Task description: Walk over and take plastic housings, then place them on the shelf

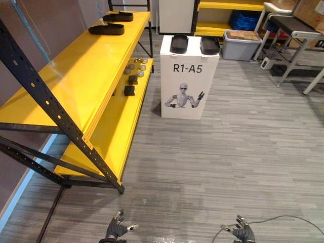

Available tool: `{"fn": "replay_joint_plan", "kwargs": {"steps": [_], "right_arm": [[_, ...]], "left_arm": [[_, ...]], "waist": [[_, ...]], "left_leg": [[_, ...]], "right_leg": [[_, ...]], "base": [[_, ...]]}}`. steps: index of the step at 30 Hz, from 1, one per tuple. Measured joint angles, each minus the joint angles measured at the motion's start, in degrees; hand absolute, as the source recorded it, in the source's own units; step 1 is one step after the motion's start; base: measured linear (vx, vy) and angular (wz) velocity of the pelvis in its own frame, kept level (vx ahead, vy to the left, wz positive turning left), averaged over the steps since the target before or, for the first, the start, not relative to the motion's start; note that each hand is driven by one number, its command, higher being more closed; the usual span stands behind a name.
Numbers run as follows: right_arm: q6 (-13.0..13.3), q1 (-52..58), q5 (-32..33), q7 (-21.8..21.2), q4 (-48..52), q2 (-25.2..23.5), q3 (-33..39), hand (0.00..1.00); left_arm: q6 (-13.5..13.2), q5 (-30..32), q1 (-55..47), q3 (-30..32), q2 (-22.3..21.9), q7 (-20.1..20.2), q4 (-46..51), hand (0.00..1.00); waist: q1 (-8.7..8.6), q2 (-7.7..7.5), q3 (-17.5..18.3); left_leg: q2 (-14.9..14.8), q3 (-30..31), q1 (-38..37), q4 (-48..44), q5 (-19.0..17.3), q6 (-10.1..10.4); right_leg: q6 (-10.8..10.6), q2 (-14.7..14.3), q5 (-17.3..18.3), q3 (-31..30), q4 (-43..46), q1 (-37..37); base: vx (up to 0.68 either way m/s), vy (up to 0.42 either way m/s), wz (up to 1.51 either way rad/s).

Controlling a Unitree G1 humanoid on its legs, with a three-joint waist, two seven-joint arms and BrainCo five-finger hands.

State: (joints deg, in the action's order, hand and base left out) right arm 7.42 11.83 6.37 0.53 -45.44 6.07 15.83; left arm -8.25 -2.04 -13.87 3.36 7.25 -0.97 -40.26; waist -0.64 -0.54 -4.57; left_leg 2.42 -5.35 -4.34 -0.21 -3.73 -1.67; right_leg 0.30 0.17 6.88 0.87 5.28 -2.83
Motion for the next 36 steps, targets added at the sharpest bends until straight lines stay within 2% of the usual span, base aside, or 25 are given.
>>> {"fn": "replay_joint_plan", "kwargs": {"steps": [8,12,14,15,16,17,18,19,21,23,24,25,26,27,28,29,31,33,35,36], "right_arm": [[-0.02,-0.95,1.33,0.07,-0.02,-0.17,1.23,0.00],[-0.04,-3.37,2.02,0.72,-0.17,0.43,2.26,0.00],[-0.17,-4.78,2.36,0.96,-0.18,0.67,2.25,0.00],[-0.29,-5.18,2.36,1.16,-0.18,0.70,2.20,0.00],[-0.37,-5.34,2.35,1.21,-0.17,0.64,2.03,0.00],[-0.42,-5.34,2.34,1.26,-0.16,0.39,1.94,0.00],[-0.60,-5.24,2.33,1.40,-0.17,0.48,1.93,0.00],[-0.60,-5.30,2.33,1.56,-0.15,0.52,1.87,0.00],[-0.61,-5.92,2.32,1.70,-0.12,1.42,-0.06,0.00],[-0.61,-6.88,2.32,1.73,-0.11,2.61,-1.42,0.00],[-0.59,-7.31,2.32,1.87,-0.10,3.08,-1.40,0.00],[-0.57,-7.29,2.32,2.05,-0.04,3.20,-1.40,0.00],[-0.56,-6.92,2.32,2.40,-0.03,3.51,-1.44,0.00],[-0.53,-8.03,2.30,2.54,0.21,3.91,-1.69,0.00],[-0.53,-8.15,2.28,2.49,1.31,4.13,-3.28,0.00],[-0.53,-8.11,2.29,2.49,1.63,4.03,-3.85,0.00],[-0.42,-7.66,2.30,2.69,2.44,3.06,-5.58,0.00],[-0.36,-7.45,2.33,2.91,4.09,2.72,-5.74,0.00],[-0.12,-7.87,2.34,2.90,4.14,2.29,-5.71,0.00],[-0.12,-7.77,2.34,2.88,4.10,2.04,-5.57,0.00]], "left_arm": [[0.09,-0.03,0.09,1.27,-0.18,-0.45,0.65,0.00],[0.13,-0.16,0.61,2.00,-0.51,-1.27,1.02,0.00],[0.18,-0.23,0.82,1.89,-0.98,-1.30,1.97,0.00],[0.19,-0.29,0.89,1.86,-1.21,-1.37,2.42,0.00],[0.20,-0.52,0.92,1.83,-1.19,-1.42,2.69,0.00],[0.22,-1.05,1.62,1.73,-0.93,-1.56,3.11,0.00],[0.36,-1.10,2.07,1.28,-0.73,-2.08,3.04,0.00],[0.42,-1.13,2.02,1.00,-0.64,-2.34,3.04,0.00],[0.66,-1.20,3.61,0.37,0.25,-2.78,3.00,0.00],[0.63,-1.25,6.28,-0.09,0.37,-3.45,2.90,0.00],[0.57,-1.21,7.50,-0.43,0.64,-3.67,2.79,0.00],[0.52,-1.21,7.83,-0.50,0.72,-3.66,2.80,0.00],[0.48,-1.09,8.06,-0.51,0.64,-3.69,2.55,0.00],[0.50,-0.98,9.09,-0.46,-0.01,-3.62,1.26,0.00],[0.50,-0.97,9.26,-0.19,-0.61,-3.66,1.03,0.00],[0.51,-0.98,8.97,-0.07,-0.90,-3.64,0.98,0.00],[0.48,-1.01,7.79,-0.13,-1.77,-3.46,1.22,0.00],[0.48,-1.06,7.09,-0.16,-3.04,-3.48,2.96,0.00],[0.25,-1.10,6.81,-0.42,-4.03,-3.53,4.40,0.00],[0.26,-1.09,6.88,-0.40,-4.08,-3.54,4.39,0.00]], "waist": [[0.07,0.54,-0.26],[0.24,1.18,-0.71],[0.22,1.75,-1.49],[0.15,2.13,-2.12],[0.12,2.30,-2.33],[0.00,2.19,-2.70],[0.11,2.08,-3.31],[0.14,2.30,-3.43],[-0.42,2.40,-5.16],[-2.28,3.39,-6.11],[-2.85,3.85,-6.57],[-3.15,3.59,-6.46],[-3.68,3.19,-6.18],[-3.47,4.48,-5.83],[-3.22,4.75,-6.13],[-3.11,4.87,-6.38],[-2.20,4.12,-6.95],[-0.90,3.31,-7.31],[0.78,3.54,-7.32],[1.05,3.46,-7.46]], "left_leg": [[-0.48,-2.21,0.41,-0.10,-0.97,0.01],[-0.99,-4.04,4.20,-5.24,-4.63,-0.34],[-1.03,-4.44,5.70,-9.70,-7.92,-0.94],[-1.08,-4.51,5.29,-11.27,-9.99,-1.32],[-1.11,-4.38,5.08,-11.81,-10.87,-1.32],[-0.82,-3.88,4.10,-12.46,-12.05,-1.75],[-0.49,-3.71,2.35,-12.60,-13.25,-1.88],[-0.49,-3.66,1.53,-12.66,-13.90,-1.79],[-1.10,-2.67,-2.18,-11.99,-14.83,-2.24],[-3.85,-0.34,-4.46,-9.89,-15.13,-1.76],[-5.31,0.77,-5.83,-9.21,-15.38,0.03],[-5.61,1.17,-6.51,-9.19,-15.70,1.15],[-6.55,1.94,-8.52,-9.69,-17.08,3.60],[-8.92,1.94,-5.21,-19.57,-15.19,7.42],[-10.33,2.04,0.66,-34.23,-7.71,6.54],[-11.51,2.09,2.82,-40.71,-6.28,6.01],[-15.30,0.00,8.64,-59.76,-6.50,5.84],[-15.99,-2.13,13.47,-64.15,-6.92,5.15],[-15.28,-4.25,22.62,-59.29,-7.70,4.91],[-14.69,-4.87,23.80,-56.26,-8.43,4.79]], "right_leg": [[0.01,-0.59,-0.01,-2.02,-0.31,1.31],[-0.47,-0.76,0.95,-3.92,1.49,3.80],[-2.45,-0.54,4.91,-4.38,9.55,7.12],[-5.00,-0.47,7.01,-4.09,17.31,9.80],[-5.81,-0.31,7.54,-3.19,22.42,11.85],[-6.05,0.85,8.00,-0.67,33.87,17.25],[-5.02,2.88,8.79,3.03,40.34,20.32],[-4.62,3.67,9.07,4.67,41.41,21.68],[-4.63,4.79,9.93,8.35,40.37,25.46],[-3.48,3.58,8.80,10.53,32.88,30.17],[-2.34,2.70,6.16,10.83,26.37,31.46],[-1.89,2.73,3.65,10.59,22.70,31.84],[1.12,2.91,-5.65,10.80,21.49,31.44],[4.76,1.69,-1.06,12.39,25.33,31.21],[5.75,-0.02,0.10,12.28,22.02,26.53],[5.88,-0.92,0.15,12.12,19.63,23.49],[6.23,-3.66,0.33,10.56,11.65,10.25],[6.88,-4.03,0.78,9.15,7.50,4.37],[7.02,-4.53,0.90,7.28,1.32,-1.70],[7.01,-4.52,0.92,7.02,0.33,-3.11]], "base": [[-0.02,0.000,-0.14],[0.04,0.024,-0.26],[0.06,0.037,-0.14],[0.07,0.049,-0.09],[0.11,0.070,0.04],[0.23,0.072,0.12],[0.27,0.060,0.12],[0.36,0.028,0.08],[0.32,-0.026,0.29],[0.50,-0.118,0.68],[0.52,-0.147,0.61],[0.59,-0.202,0.63],[0.91,-0.380,0.38],[1.07,-0.455,0.21],[0.95,-0.401,-0.05],[0.65,-0.257,-0.13],[0.66,-0.232,-0.22],[0.50,-0.141,-0.32],[0.43,-0.066,-0.34],[0.44,-0.020,-0.28]]}}
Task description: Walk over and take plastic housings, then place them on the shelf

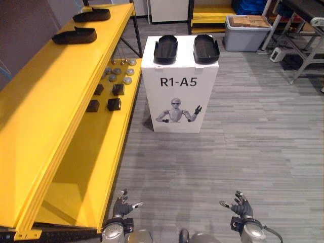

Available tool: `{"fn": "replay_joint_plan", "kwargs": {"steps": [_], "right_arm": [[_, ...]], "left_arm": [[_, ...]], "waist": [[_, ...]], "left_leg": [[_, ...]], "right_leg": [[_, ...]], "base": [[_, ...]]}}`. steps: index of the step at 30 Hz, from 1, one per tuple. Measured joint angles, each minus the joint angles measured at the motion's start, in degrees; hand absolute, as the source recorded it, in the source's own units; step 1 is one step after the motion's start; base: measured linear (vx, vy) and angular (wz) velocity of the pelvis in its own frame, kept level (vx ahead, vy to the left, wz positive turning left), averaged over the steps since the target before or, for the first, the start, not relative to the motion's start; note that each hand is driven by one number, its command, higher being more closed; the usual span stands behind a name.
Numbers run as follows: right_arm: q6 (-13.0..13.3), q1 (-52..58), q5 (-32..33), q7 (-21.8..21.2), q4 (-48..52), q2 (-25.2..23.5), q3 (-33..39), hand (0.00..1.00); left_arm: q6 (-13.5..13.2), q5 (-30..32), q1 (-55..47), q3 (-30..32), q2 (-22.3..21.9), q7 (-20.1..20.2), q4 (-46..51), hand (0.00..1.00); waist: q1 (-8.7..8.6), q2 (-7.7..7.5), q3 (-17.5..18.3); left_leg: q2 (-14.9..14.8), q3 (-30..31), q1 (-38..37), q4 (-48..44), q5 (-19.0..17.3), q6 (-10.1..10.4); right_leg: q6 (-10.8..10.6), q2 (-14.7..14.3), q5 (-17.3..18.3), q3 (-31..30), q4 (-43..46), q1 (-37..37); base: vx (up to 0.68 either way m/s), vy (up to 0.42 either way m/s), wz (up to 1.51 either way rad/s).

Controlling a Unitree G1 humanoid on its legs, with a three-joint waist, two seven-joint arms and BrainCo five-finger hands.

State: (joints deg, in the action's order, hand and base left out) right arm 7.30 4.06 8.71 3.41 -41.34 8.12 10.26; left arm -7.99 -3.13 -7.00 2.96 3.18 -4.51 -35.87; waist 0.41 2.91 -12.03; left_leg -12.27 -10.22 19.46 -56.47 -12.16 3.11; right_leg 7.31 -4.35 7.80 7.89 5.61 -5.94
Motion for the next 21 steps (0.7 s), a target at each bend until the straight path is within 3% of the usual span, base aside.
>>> {"fn": "replay_joint_plan", "kwargs": {"steps": [1,2,3,4,6,8,9,11,12,14,16,18,20,21], "right_arm": [[-0.02,0.00,-0.01,0.01,-0.34,-0.34,0.57,0.00],[-0.02,-0.05,-0.01,0.03,-0.92,-0.54,1.62,0.00],[-0.02,-0.10,-0.01,0.05,-1.41,-0.51,2.88,0.00],[-0.01,-0.14,-0.01,0.05,-1.98,-0.42,3.33,0.00],[-0.15,0.11,-0.01,0.12,-4.37,-0.29,3.28,0.00],[-0.19,0.14,-0.07,0.07,-5.39,-0.14,3.32,0.00],[-0.25,0.09,-0.25,0.04,-6.85,0.04,3.33,0.00],[-0.40,0.26,-0.77,0.00,-8.25,-0.51,3.39,0.00],[-0.44,0.22,-1.27,-0.07,-8.71,-1.45,3.18,0.00],[-0.51,0.62,-1.29,-0.14,-8.69,-1.98,2.89,0.00],[-0.47,0.29,-1.31,-0.20,-8.75,-2.03,1.94,0.00],[-0.44,-0.04,-1.32,-0.41,-8.89,-2.18,1.21,0.00],[-0.44,0.05,-1.32,-0.41,-9.09,-2.18,0.96,0.00],[-0.45,0.31,-1.32,-0.41,-9.19,-2.17,0.97,0.00]], "left_arm": [[0.03,0.00,-0.07,0.02,-0.17,-0.02,-0.01,0.00],[0.07,-0.01,-0.84,0.00,-0.53,-0.01,-0.01,0.00],[0.13,0.00,-1.55,-0.02,-1.04,0.02,-0.03,0.00],[0.14,0.02,-1.83,-0.02,-1.17,0.03,-0.04,0.00],[0.24,0.02,-2.02,0.13,-0.98,-0.02,-0.21,0.00],[0.33,0.09,-1.54,0.02,-1.20,0.03,-0.43,0.00],[0.43,0.14,-0.66,-0.21,-1.59,0.09,-1.58,0.00],[0.46,0.16,-0.65,-0.44,-1.31,0.11,-2.13,0.00],[0.65,0.07,-0.50,-1.89,-0.06,-0.01,-2.64,0.00],[0.91,0.07,-0.23,-2.80,0.24,-0.07,-2.94,0.00],[0.88,0.08,0.33,-2.86,0.64,-0.14,-3.17,0.00],[0.83,0.07,0.51,-2.81,0.93,-0.14,-3.66,0.00],[0.83,0.08,0.36,-2.75,1.52,-0.15,-3.82,0.00],[0.84,0.10,0.28,-2.76,1.94,-0.16,-4.12,0.00]], "waist": [[0.65,-0.15,-0.33],[1.07,-0.46,-0.64],[1.27,-0.33,-0.78],[1.19,-0.10,-0.63],[1.90,-0.51,0.20],[1.67,-1.62,0.62],[1.61,-1.94,0.74],[1.48,-2.49,0.76],[0.42,-3.27,0.58],[0.28,-3.34,0.61],[0.16,-2.97,0.64],[-0.70,-2.52,0.46],[-1.21,-2.35,0.35],[-1.59,-2.67,0.54]], "left_leg": [[1.28,-0.92,0.90,6.54,-0.44,0.36],[4.35,-0.82,1.39,17.55,-0.06,0.50],[7.18,-0.38,1.07,29.46,1.98,0.54],[8.05,-0.12,0.97,34.46,3.42,0.57],[10.40,1.62,0.59,39.58,11.77,-2.74],[12.57,1.76,1.43,36.68,11.75,-6.53],[13.55,0.80,0.46,35.49,9.57,-7.60],[15.20,0.21,-3.64,36.23,6.51,-8.36],[16.68,0.80,-8.03,36.92,4.27,-9.07],[17.38,1.16,-13.76,38.23,2.14,-9.50],[16.82,2.44,-19.21,41.52,1.45,-9.44],[13.92,4.07,-24.60,44.42,0.65,-8.04],[11.90,4.89,-26.49,44.86,-0.40,-6.37],[10.72,5.92,-27.48,44.95,-1.48,-4.66]], "right_leg": [[-0.12,0.13,0.11,-0.86,-1.24,-2.01],[-0.94,0.98,1.05,-2.02,-2.57,-4.35],[-1.63,1.65,2.33,-3.14,-3.63,-6.08],[-1.91,1.71,2.89,-3.71,-4.08,-6.71],[-3.65,2.70,5.92,-6.35,-3.83,-8.20],[-5.58,5.24,9.66,-7.51,1.37,-6.70],[-7.35,6.80,10.95,-7.61,8.47,-4.49],[-9.98,8.59,10.07,-7.45,25.68,1.24],[-15.27,11.04,7.32,-7.48,43.65,7.76],[-14.13,13.36,7.82,-6.15,55.09,13.84],[-12.18,14.51,9.00,-2.82,54.29,18.69],[-11.84,13.45,9.14,1.17,43.19,23.10],[-11.67,11.92,8.57,1.09,33.31,24.82],[-10.99,10.57,5.40,-0.17,22.53,24.84]], "base": [[0.45,0.031,-0.35],[0.53,0.083,-0.56],[0.43,0.106,-0.51],[0.44,0.135,-0.54],[0.55,0.163,-0.57],[0.55,0.133,-0.34],[0.54,0.131,-0.18],[0.60,0.162,-0.06],[0.56,0.134,0.19],[0.61,0.082,0.14],[0.53,-0.008,0.20],[0.50,-0.088,0.35],[0.48,-0.157,0.38],[0.61,-0.262,0.49]]}}
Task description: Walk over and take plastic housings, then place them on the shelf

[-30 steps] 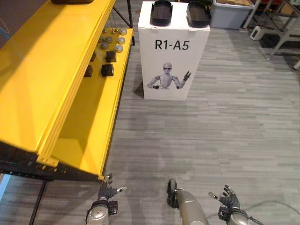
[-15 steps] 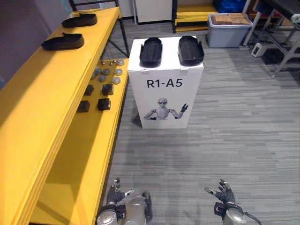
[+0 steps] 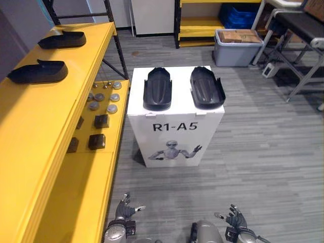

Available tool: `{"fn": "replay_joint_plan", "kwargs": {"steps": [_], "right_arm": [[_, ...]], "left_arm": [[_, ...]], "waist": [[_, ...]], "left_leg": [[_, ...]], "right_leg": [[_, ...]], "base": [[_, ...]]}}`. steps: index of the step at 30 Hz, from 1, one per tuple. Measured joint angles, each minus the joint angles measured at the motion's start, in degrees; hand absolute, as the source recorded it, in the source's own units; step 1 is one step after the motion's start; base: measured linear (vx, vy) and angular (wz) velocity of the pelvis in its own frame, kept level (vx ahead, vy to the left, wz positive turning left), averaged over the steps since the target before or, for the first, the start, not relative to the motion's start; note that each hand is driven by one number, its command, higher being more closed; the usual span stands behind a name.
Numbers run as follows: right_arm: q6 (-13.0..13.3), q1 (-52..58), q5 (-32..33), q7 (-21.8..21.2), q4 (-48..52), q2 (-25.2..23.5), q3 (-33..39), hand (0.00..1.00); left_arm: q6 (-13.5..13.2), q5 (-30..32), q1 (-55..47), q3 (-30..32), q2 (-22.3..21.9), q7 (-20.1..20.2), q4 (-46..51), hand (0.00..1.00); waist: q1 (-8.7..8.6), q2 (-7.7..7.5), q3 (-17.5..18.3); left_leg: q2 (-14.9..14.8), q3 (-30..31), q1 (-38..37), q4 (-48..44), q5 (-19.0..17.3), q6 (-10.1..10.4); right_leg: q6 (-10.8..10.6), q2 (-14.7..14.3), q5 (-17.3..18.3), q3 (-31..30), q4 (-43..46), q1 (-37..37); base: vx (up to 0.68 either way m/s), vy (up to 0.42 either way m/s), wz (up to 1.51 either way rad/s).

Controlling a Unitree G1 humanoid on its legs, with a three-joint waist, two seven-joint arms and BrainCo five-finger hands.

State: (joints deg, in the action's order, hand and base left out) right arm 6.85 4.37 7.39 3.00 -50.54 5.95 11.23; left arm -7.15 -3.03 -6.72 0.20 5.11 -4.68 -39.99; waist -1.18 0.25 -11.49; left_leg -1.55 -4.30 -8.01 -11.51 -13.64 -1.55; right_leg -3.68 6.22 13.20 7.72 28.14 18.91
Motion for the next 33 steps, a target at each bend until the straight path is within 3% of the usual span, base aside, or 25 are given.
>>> {"fn": "replay_joint_plan", "kwargs": {"steps": [1,2,5,7,8,10,14,15,16,17,18,20,24,27,33], "right_arm": [[-0.01,0.59,0.00,0.01,-0.36,0.08,0.03,0.00],[-0.05,0.63,0.00,0.04,-1.64,0.99,0.13,0.00],[-0.07,0.07,0.00,0.07,-1.69,0.92,1.19,0.00],[-0.09,1.93,0.04,0.26,0.01,0.59,0.82,0.00],[-0.05,3.16,0.09,0.50,2.36,-0.05,-0.02,0.00],[0.11,3.76,0.11,0.56,4.64,-0.24,0.14,0.00],[0.19,2.96,0.23,0.76,5.05,-0.35,1.33,0.00],[0.17,3.10,0.27,0.88,4.60,-0.43,2.35,0.00],[0.16,3.31,0.28,1.04,4.43,-0.15,2.51,0.00],[0.02,3.32,0.30,1.35,3.40,-0.52,2.91,0.00],[0.04,3.74,0.31,1.49,3.32,-1.21,2.99,0.00],[0.08,4.23,0.31,1.60,3.32,-1.49,3.43,0.00],[0.09,4.88,0.36,1.93,3.33,-1.35,5.86,0.00],[0.05,6.53,1.28,2.32,9.87,-0.68,10.31,0.00],[0.17,8.79,0.81,2.94,31.81,10.20,17.65,0.00]], "left_arm": [[-0.02,0.04,-0.12,0.01,0.40,-0.01,-0.33,0.00],[0.10,0.15,0.27,0.01,-0.32,-0.04,-2.47,0.00],[0.06,1.18,0.52,0.71,-1.44,-0.01,-3.50,0.00],[0.06,1.22,0.80,1.83,-3.19,-0.02,-3.35,0.00],[0.04,1.22,0.58,1.79,-3.89,0.01,-2.77,0.00],[0.03,1.21,0.09,1.74,-4.72,0.02,-1.62,0.00],[-0.06,1.20,0.23,1.65,-5.25,-0.02,-1.58,0.00],[-0.03,1.20,0.22,1.38,-5.39,-0.01,-2.36,0.00],[-0.04,1.20,0.09,1.20,-5.49,-0.03,-2.62,0.00],[0.01,1.20,0.18,1.07,-4.87,-0.07,-4.15,0.00],[0.05,1.20,0.19,1.07,-4.08,-0.13,-4.50,0.00],[0.06,1.20,-0.34,1.26,-3.56,-0.16,-4.63,0.00],[0.05,1.21,-0.44,1.46,-2.31,-0.13,-6.01,0.00],[0.05,1.27,-1.06,1.83,-1.51,0.04,-5.87,0.00],[0.00,2.32,-5.50,1.69,-0.58,0.99,-3.37,0.00]], "waist": [[-0.18,-0.38,0.22],[-0.11,1.03,0.54],[-0.15,2.21,0.83],[-0.60,2.36,0.52],[0.36,2.13,0.42],[1.54,1.83,0.74],[2.06,2.10,0.91],[1.98,2.76,1.24],[2.00,3.61,1.59],[2.00,3.48,1.74],[2.08,2.02,1.91],[2.10,1.12,2.42],[1.99,1.20,2.85],[1.80,1.01,3.32],[-0.32,0.77,4.99]], "left_leg": [[-0.48,0.50,-0.75,-0.05,-1.12,1.75],[-2.54,1.25,-1.51,-0.31,-1.83,2.94],[-4.42,1.32,1.66,-7.87,0.76,6.64],[-6.61,1.19,8.21,-25.78,5.32,6.30],[-9.21,-0.78,11.59,-34.74,4.59,6.45],[-11.33,-3.37,15.41,-38.19,3.39,6.36],[-11.17,-5.58,18.70,-22.17,3.46,6.19],[-9.19,-4.75,17.84,-9.10,7.80,6.04],[-8.93,-4.42,17.37,-5.46,12.42,6.28],[-8.27,-4.77,15.70,-2.82,12.76,5.06],[-7.22,-5.48,14.30,-0.85,12.99,4.87],[-5.56,-6.90,12.38,1.90,13.24,4.49],[-3.29,-8.66,8.82,6.69,14.09,3.52],[-2.68,-9.35,8.03,8.71,14.47,3.49],[-2.38,-9.73,6.64,12.43,15.26,3.62]], "right_leg": [[0.73,-0.88,-7.92,-0.95,-4.42,-0.23],[4.13,-2.55,-11.46,-0.54,-4.46,-1.07],[6.19,-3.37,-8.80,1.00,-3.73,-2.55],[6.74,-3.44,-7.66,3.54,-7.64,-9.13],[7.03,-4.11,-7.49,3.96,-10.26,-13.63],[7.25,-4.47,-7.34,3.80,-13.61,-17.53],[6.69,-4.24,-7.19,3.67,-17.70,-21.53],[5.49,-4.50,-6.59,3.23,-17.50,-21.72],[4.88,-5.12,-6.37,2.76,-17.48,-21.63],[4.05,-5.23,-5.81,1.80,-17.48,-21.82],[3.22,-3.86,-5.46,1.07,-17.49,-21.94],[2.47,-2.42,-4.98,-0.07,-17.57,-22.10],[1.40,-0.74,-4.32,-2.00,-17.80,-22.80],[1.36,-0.66,-4.32,-2.50,-18.56,-22.76],[1.34,-1.04,-4.33,-3.16,-19.34,-22.45]], "base": [[0.63,-0.310,0.46],[0.52,-0.273,0.22],[0.43,-0.278,0.23],[0.36,-0.251,0.55],[0.29,-0.203,0.14],[0.24,-0.135,-0.09],[0.20,0.039,-0.06],[0.22,0.141,-0.08],[0.23,0.183,-0.13],[0.23,0.210,-0.13],[0.18,0.174,-0.13],[0.15,0.122,-0.17],[0.10,0.108,-0.17],[0.07,0.048,-0.10],[0.07,0.019,-0.05]]}}
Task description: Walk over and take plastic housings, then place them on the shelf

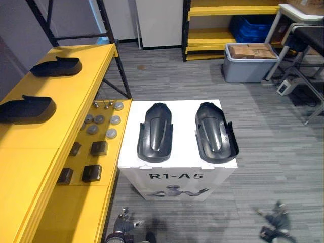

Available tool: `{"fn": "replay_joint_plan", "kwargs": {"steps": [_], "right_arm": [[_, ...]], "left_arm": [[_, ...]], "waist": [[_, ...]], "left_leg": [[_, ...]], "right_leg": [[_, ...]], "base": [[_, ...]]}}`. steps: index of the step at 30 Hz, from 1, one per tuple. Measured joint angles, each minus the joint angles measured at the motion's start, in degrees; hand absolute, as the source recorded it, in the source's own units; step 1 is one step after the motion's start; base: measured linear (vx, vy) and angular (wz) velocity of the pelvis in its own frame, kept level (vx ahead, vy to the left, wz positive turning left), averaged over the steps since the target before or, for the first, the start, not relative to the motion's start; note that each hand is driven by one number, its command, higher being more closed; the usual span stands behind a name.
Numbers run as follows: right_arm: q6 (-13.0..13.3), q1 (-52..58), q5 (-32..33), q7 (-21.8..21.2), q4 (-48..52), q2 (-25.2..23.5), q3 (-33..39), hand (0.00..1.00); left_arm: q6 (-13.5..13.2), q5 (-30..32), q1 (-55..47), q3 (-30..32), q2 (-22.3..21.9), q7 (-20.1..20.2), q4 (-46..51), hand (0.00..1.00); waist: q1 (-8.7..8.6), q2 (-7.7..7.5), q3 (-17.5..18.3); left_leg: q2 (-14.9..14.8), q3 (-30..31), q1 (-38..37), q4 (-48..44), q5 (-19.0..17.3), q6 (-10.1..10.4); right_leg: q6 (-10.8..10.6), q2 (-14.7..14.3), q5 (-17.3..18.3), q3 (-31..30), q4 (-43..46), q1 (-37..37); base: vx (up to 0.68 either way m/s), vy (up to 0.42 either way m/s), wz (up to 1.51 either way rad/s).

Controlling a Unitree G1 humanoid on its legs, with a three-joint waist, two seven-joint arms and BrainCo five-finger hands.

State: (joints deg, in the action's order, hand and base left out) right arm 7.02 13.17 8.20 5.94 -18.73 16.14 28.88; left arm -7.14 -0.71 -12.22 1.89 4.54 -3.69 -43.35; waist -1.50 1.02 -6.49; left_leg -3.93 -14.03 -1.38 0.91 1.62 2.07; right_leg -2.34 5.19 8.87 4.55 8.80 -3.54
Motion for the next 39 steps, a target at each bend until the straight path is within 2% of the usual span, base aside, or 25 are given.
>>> {"fn": "replay_joint_plan", "kwargs": {"steps": [3,7,10,13,18,23,28,33,39], "right_arm": [[0.66,-2.06,-2.81,0.94,7.28,3.86,2.33,0.00],[0.91,-6.10,-5.65,2.05,12.35,4.56,1.76,0.00],[1.39,-9.55,-8.33,2.11,15.13,7.85,-3.97,0.00],[3.15,-14.23,-9.89,1.87,15.16,10.56,-10.56,0.00],[3.26,-20.96,-11.45,1.78,7.24,11.08,-16.90,0.00],[1.66,-26.48,-16.03,2.26,-2.25,10.97,-22.01,0.00],[-0.38,-31.86,-19.69,4.24,-8.82,9.24,-22.80,0.00],[-3.72,-37.39,-23.28,7.44,-17.16,5.47,-22.79,0.00],[-5.25,-41.09,-23.37,10.15,-22.33,4.20,-22.11,0.00]], "left_arm": [[-0.15,0.01,-1.48,-0.82,0.20,0.71,-0.05,0.00],[-0.56,0.02,-1.61,-1.84,0.21,1.59,-0.05,0.00],[-0.71,0.04,-1.78,-3.43,0.46,1.75,-0.08,0.00],[-1.15,-0.07,-1.83,-4.07,0.53,1.97,-0.05,0.00],[-1.56,-0.23,-1.74,-5.61,0.87,1.92,-0.03,0.00],[-1.68,-1.44,-1.52,-5.89,0.58,1.75,-0.03,0.00],[-1.64,-2.44,-1.01,-6.19,0.42,1.61,-0.01,0.00],[-1.70,-2.55,-0.85,-6.31,0.23,1.27,1.23,0.00],[-1.71,-2.59,-0.34,-6.45,-0.11,0.27,1.21,0.00]], "waist": [[-0.57,-0.15,1.02],[-0.59,-0.10,1.23],[-0.51,0.19,1.42],[-0.33,0.23,1.44],[-0.11,0.24,1.45],[0.91,0.43,1.36],[0.93,1.11,-0.17],[1.40,2.01,-2.24],[1.96,2.68,-3.19]], "left_leg": [[-0.08,0.00,-0.25,0.81,0.03,0.02],[-0.09,0.16,-0.12,0.88,0.04,0.01],[-0.06,0.28,-0.08,0.88,0.05,-0.01],[-0.01,0.51,0.04,0.89,0.22,-0.13],[0.47,2.09,0.24,2.45,1.70,-0.50],[1.05,3.01,0.68,3.51,2.85,-1.16],[1.56,3.98,1.67,4.01,4.07,-1.68],[1.84,5.15,2.46,4.08,5.02,-1.86],[1.98,6.11,3.41,4.08,5.39,-1.80]], "right_leg": [[0.00,-0.31,-0.01,-0.69,-0.27,0.24],[0.02,-0.33,-0.04,-0.85,-0.27,0.17],[-0.01,-0.32,-0.10,-0.84,-0.25,0.13],[-0.03,-0.28,-0.18,-0.70,-0.25,0.48],[0.00,-0.09,-0.46,0.69,-0.37,0.56],[-0.21,0.21,-1.56,1.24,-1.48,0.51],[-0.51,0.57,-2.64,2.20,-2.44,0.81],[-0.54,0.64,-2.63,2.30,-3.07,1.06],[-0.56,0.52,-2.62,2.35,-4.33,1.02]], "base": [[0.04,0.001,-0.07],[0.01,-0.001,-0.02],[-0.01,0.001,0.01],[-0.06,0.001,0.04],[-0.06,0.003,0.15],[-0.06,0.021,0.08],[-0.08,0.028,0.12],[-0.08,0.012,0.10],[-0.02,0.002,0.06]]}}
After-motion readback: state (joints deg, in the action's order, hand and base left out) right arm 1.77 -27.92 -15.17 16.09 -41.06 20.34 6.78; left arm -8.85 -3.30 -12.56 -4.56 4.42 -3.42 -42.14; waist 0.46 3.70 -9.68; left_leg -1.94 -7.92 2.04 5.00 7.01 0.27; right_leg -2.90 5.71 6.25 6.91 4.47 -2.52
